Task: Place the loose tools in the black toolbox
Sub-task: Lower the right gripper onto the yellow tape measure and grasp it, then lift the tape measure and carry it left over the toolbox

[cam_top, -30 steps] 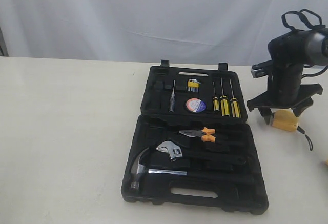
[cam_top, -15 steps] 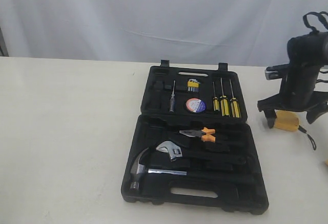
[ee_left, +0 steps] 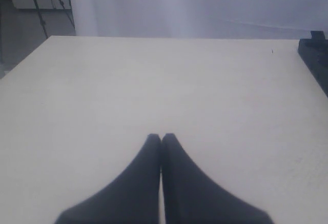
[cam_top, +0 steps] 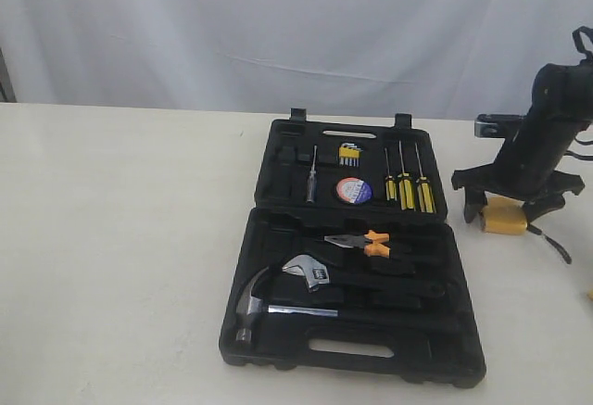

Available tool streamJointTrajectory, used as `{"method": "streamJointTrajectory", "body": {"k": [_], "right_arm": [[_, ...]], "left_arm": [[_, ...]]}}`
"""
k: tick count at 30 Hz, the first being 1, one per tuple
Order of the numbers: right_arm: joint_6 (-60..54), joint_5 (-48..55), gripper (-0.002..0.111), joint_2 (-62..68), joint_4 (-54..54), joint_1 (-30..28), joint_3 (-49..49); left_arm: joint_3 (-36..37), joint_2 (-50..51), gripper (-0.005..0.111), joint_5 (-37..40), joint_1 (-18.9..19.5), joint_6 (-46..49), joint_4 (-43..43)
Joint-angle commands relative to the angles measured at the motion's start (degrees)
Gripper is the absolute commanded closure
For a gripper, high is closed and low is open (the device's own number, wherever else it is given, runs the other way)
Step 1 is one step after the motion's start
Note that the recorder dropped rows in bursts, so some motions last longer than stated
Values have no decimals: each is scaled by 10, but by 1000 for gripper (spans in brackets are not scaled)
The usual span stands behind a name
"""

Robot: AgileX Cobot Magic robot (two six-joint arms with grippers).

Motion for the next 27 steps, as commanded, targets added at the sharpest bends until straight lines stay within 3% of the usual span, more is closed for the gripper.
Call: {"method": "streamJointTrajectory", "body": {"k": [1,8,10,13,27], "right_arm": [[-8,18,59,28,-20,0,11],[-4,40,60,28,-19,0,11],[-4,41,75,28,-19,0,11],[-4,39,109,28,-19,0,11],[-8,35,108,-81,13,43,11]], "left_arm": [[1,-1,107,-5,-3,-1,0],[1,-1,107,-5,-3,-1,0],[1,-1,107,-5,-3,-1,0],[1,-1,107,-5,-3,-1,0],[1,-1,107,-5,-3,-1,0]]}}
